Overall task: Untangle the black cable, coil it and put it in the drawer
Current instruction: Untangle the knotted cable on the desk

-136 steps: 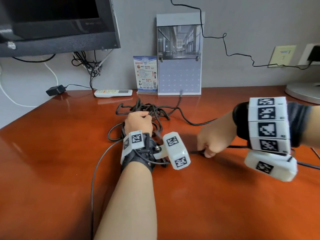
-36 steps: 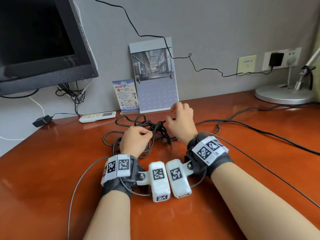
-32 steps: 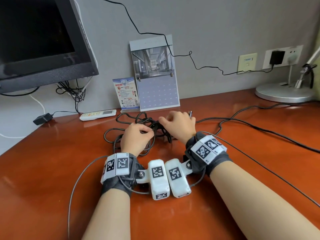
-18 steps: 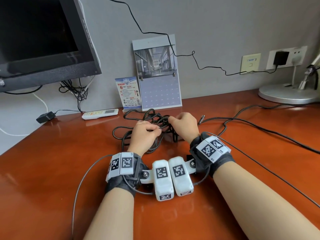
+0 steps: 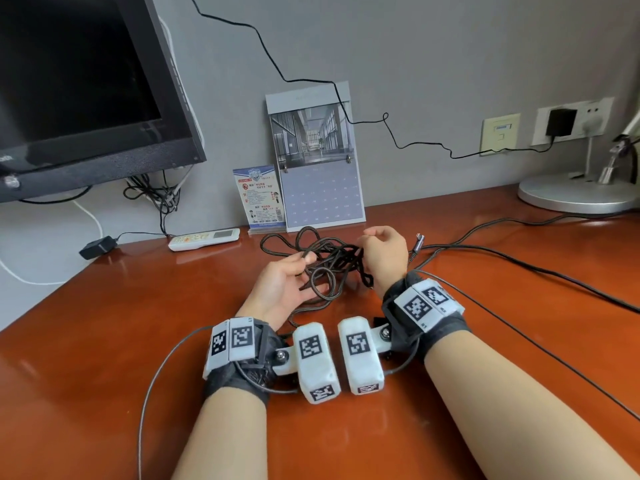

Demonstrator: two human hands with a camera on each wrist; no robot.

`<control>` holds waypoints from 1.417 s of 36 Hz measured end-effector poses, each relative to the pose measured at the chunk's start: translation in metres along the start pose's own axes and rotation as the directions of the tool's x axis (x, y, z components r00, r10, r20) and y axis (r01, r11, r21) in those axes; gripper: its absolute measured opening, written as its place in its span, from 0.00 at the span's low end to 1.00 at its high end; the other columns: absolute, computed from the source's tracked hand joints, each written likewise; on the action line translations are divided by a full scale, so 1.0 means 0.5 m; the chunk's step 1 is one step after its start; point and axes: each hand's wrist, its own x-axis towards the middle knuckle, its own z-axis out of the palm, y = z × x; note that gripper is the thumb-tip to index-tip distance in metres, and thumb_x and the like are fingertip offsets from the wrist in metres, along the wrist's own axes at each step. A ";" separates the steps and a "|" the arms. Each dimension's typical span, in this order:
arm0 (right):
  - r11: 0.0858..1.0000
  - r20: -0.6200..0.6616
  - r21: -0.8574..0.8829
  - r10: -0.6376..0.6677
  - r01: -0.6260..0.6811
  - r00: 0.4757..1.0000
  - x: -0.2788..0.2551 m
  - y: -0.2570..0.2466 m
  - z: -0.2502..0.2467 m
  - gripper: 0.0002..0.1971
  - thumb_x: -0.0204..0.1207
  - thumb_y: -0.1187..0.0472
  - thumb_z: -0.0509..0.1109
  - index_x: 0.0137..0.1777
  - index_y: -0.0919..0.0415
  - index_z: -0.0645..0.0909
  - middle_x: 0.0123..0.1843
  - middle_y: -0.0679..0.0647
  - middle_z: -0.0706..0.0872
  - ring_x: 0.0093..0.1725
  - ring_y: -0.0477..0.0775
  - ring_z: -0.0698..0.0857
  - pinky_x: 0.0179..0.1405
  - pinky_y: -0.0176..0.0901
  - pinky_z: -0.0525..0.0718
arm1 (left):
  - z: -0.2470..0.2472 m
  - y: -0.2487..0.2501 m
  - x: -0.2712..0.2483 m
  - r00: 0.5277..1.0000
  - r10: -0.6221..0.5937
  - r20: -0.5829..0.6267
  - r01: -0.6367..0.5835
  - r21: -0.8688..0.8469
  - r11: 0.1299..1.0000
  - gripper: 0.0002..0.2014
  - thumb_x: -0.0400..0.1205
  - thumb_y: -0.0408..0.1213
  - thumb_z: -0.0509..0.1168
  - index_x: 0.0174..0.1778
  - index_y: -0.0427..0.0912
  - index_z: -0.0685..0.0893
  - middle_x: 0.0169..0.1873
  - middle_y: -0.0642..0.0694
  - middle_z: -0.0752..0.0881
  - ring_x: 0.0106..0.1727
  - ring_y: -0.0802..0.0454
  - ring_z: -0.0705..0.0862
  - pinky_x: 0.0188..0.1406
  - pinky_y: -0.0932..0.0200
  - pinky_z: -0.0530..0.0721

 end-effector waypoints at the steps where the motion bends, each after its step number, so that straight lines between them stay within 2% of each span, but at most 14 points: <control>1: 1.000 -0.017 -0.009 -0.009 0.009 1.000 0.000 0.000 -0.002 0.10 0.71 0.67 0.67 0.36 0.50 0.78 0.42 0.53 0.86 0.42 0.57 0.85 0.51 0.52 0.85 | 0.001 0.006 -0.003 1.000 -0.017 0.026 0.017 -0.013 1.000 0.14 0.83 0.27 0.49 0.34 0.42 0.73 0.28 0.50 0.75 0.33 0.53 0.75 0.41 0.51 0.84; 5: 0.975 0.070 -0.160 -0.143 0.152 0.987 -0.002 -0.004 -0.011 0.08 0.74 0.65 0.66 0.39 0.52 0.83 0.40 0.50 0.86 0.46 0.54 0.86 0.54 0.50 0.85 | 0.017 0.028 -0.015 0.992 -0.122 0.018 0.111 0.296 0.949 0.17 0.84 0.38 0.53 0.30 0.44 0.77 0.35 0.49 0.79 0.33 0.55 0.76 0.43 0.51 0.83; 9: 0.936 0.146 -0.236 -0.229 0.259 0.962 -0.004 -0.002 -0.018 0.08 0.75 0.65 0.67 0.46 0.57 0.87 0.46 0.53 0.90 0.49 0.52 0.86 0.55 0.42 0.82 | 0.048 0.065 -0.017 0.966 -0.260 -0.010 0.194 0.692 0.695 0.13 0.85 0.43 0.58 0.36 0.44 0.80 0.43 0.49 0.81 0.30 0.55 0.73 0.28 0.65 0.74; 13: 0.933 0.151 -0.240 -0.239 0.270 0.959 0.003 0.002 -0.020 0.07 0.74 0.64 0.68 0.47 0.58 0.88 0.46 0.53 0.90 0.48 0.50 0.85 0.51 0.36 0.78 | 0.098 0.107 0.000 0.966 -0.252 -0.054 0.182 0.835 0.519 0.11 0.85 0.45 0.59 0.46 0.42 0.82 0.42 0.48 0.85 0.24 0.58 0.72 0.16 0.70 0.67; 20: 0.916 0.202 -0.250 -0.267 0.313 0.942 0.000 0.003 -0.040 0.09 0.74 0.64 0.68 0.50 0.59 0.88 0.42 0.54 0.89 0.46 0.54 0.85 0.52 0.43 0.81 | 0.138 0.114 0.065 0.972 -0.200 -0.123 0.182 0.933 0.310 0.10 0.86 0.39 0.57 0.46 0.42 0.83 0.16 0.54 0.68 0.15 0.59 0.60 0.12 0.70 0.57; 24: 0.849 0.288 -0.408 -0.229 0.336 0.930 0.020 -0.007 -0.086 0.13 0.77 0.63 0.66 0.59 0.60 0.86 0.50 0.57 0.89 0.50 0.55 0.85 0.49 0.35 0.76 | 0.119 0.119 0.085 0.985 -0.170 -0.013 0.102 0.842 0.530 0.12 0.88 0.32 0.50 0.44 0.43 0.77 0.19 0.52 0.67 0.14 0.61 0.57 0.11 0.70 0.55; 27: 0.830 0.303 -0.456 -0.193 0.320 0.933 0.037 -0.004 -0.118 0.11 0.76 0.62 0.66 0.53 0.59 0.88 0.38 0.50 0.86 0.34 0.46 0.80 0.37 0.31 0.74 | 0.094 0.131 0.083 0.988 -0.123 0.089 0.035 0.657 0.753 0.13 0.87 0.26 0.49 0.40 0.40 0.75 0.26 0.49 0.72 0.18 0.63 0.61 0.12 0.73 0.57; 30: 0.843 0.256 -0.439 -0.215 0.312 0.942 0.043 0.002 -0.137 0.08 0.75 0.64 0.66 0.44 0.57 0.87 0.33 0.47 0.84 0.25 0.37 0.77 0.27 0.25 0.73 | 0.067 0.135 0.078 0.976 -0.137 0.168 0.030 0.519 0.854 0.12 0.80 0.26 0.56 0.33 0.42 0.79 0.26 0.50 0.73 0.24 0.60 0.65 0.18 0.70 0.61; 33: 0.828 0.309 -0.439 -0.227 0.350 0.923 0.033 0.000 -0.128 0.07 0.74 0.64 0.67 0.43 0.57 0.88 0.36 0.50 0.87 0.26 0.39 0.80 0.26 0.20 0.73 | 0.068 0.136 0.075 0.986 -0.128 0.108 0.031 0.636 0.771 0.15 0.79 0.38 0.59 0.27 0.44 0.82 0.19 0.51 0.68 0.27 0.54 0.65 0.31 0.60 0.68; 36: 0.756 0.326 -0.507 -0.277 0.414 0.904 0.021 -0.002 -0.104 0.08 0.74 0.63 0.67 0.42 0.59 0.88 0.36 0.53 0.88 0.33 0.49 0.82 0.34 0.30 0.75 | 0.090 0.139 0.072 0.999 -0.046 0.021 0.009 0.825 0.565 0.31 0.86 0.49 0.54 0.17 0.44 0.85 0.25 0.36 0.79 0.29 0.51 0.72 0.52 0.52 0.71; 38: 0.753 0.322 -0.501 -0.297 0.428 0.899 0.015 -0.001 -0.091 0.08 0.73 0.63 0.66 0.43 0.59 0.88 0.33 0.52 0.85 0.34 0.50 0.81 0.34 0.31 0.72 | 0.100 0.137 0.069 0.999 0.043 -0.005 -0.016 0.879 0.477 0.28 0.87 0.48 0.53 0.26 0.42 0.88 0.19 0.42 0.82 0.26 0.54 0.76 0.61 0.52 0.72; 40: 0.756 0.331 -0.491 -0.298 0.433 0.895 0.009 -0.001 -0.085 0.08 0.74 0.63 0.66 0.44 0.60 0.88 0.35 0.52 0.85 0.36 0.49 0.80 0.36 0.31 0.71 | 0.107 0.134 0.076 0.991 0.132 -0.008 -0.052 0.894 0.445 0.22 0.87 0.40 0.53 0.35 0.38 0.86 0.16 0.49 0.79 0.23 0.56 0.77 0.51 0.56 0.77; 44: 0.775 0.321 -0.486 -0.271 0.404 0.907 0.005 0.002 -0.083 0.08 0.74 0.62 0.67 0.42 0.59 0.88 0.34 0.51 0.84 0.37 0.51 0.80 0.43 0.38 0.79 | 0.117 0.127 0.081 0.983 0.181 0.010 -0.092 0.888 0.450 0.20 0.83 0.24 0.50 0.36 0.45 0.84 0.32 0.46 0.83 0.16 0.58 0.78 0.24 0.61 0.71; 51: 0.784 0.336 -0.528 -0.163 0.328 0.928 -0.002 -0.009 -0.088 0.06 0.72 0.54 0.65 0.42 0.48 0.84 0.33 0.50 0.86 0.37 0.57 0.86 0.49 0.53 0.87 | 0.115 0.143 0.064 0.979 0.197 0.047 -0.146 0.837 0.527 0.24 0.82 0.19 0.48 0.35 0.44 0.85 0.34 0.42 0.86 0.19 0.60 0.83 0.33 0.64 0.76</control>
